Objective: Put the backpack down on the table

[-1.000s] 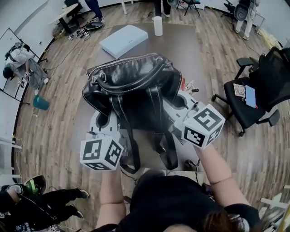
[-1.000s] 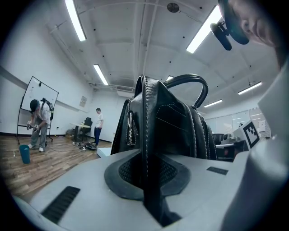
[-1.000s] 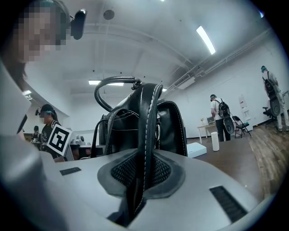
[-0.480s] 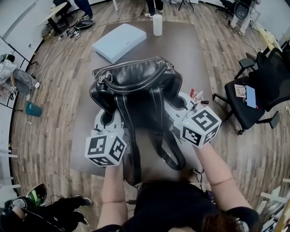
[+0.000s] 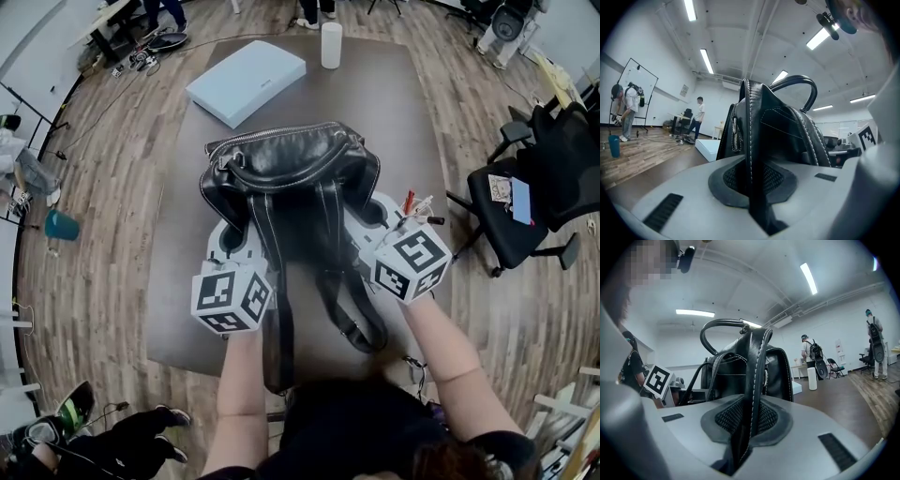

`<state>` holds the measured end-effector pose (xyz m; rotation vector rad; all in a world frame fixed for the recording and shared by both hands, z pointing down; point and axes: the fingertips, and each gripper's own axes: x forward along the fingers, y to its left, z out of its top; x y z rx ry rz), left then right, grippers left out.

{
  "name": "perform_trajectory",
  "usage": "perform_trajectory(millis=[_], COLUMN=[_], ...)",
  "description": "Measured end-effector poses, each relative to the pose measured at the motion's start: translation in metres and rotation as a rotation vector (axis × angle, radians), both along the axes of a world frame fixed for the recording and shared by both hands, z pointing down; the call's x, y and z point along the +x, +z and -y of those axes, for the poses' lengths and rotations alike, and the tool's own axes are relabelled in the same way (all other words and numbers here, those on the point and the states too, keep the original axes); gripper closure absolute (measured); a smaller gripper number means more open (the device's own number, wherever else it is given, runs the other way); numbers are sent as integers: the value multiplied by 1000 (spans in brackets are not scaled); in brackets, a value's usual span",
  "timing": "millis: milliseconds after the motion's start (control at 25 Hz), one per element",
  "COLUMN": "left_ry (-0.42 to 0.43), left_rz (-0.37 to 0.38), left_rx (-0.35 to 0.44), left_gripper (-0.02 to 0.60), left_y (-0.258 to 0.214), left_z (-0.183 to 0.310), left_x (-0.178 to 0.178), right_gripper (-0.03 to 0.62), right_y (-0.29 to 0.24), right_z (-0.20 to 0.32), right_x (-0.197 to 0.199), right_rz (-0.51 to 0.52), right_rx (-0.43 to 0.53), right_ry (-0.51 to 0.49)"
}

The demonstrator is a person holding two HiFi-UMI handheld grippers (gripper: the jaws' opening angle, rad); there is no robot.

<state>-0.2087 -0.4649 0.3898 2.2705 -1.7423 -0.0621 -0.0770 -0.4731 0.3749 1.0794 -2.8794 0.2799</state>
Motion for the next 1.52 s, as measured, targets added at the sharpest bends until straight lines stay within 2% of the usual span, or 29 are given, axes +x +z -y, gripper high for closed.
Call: perform_trajectory(millis=[200, 360, 680, 1080, 1200, 1400, 1520], left_ry=[17, 41, 44, 52, 52, 2, -10], left_rz=[19, 44, 37, 96, 113, 148, 162], left_rx=[-7, 16, 21, 38, 20, 0, -21], left_gripper=[532, 534, 532, 508, 492, 449, 413], left_y=[17, 26, 28, 31, 32, 31, 31], left_z=[1, -2, 0, 1, -1, -6, -11], left_x=[3, 9, 8, 4, 2, -3, -6], right_gripper=[533, 533, 525, 500, 482, 429, 391], right_y=[18, 30, 30, 32, 32, 31, 29], right_z=[0, -3, -2, -2, -5, -8, -11], right_x=[3, 9, 10, 10, 11, 12, 22], right_rz=[1, 32, 39, 20, 4, -54, -45], right_rx=[-11, -12, -18, -13, -16, -22, -46], right_ry=[19, 22, -12, -53, -55, -58, -34])
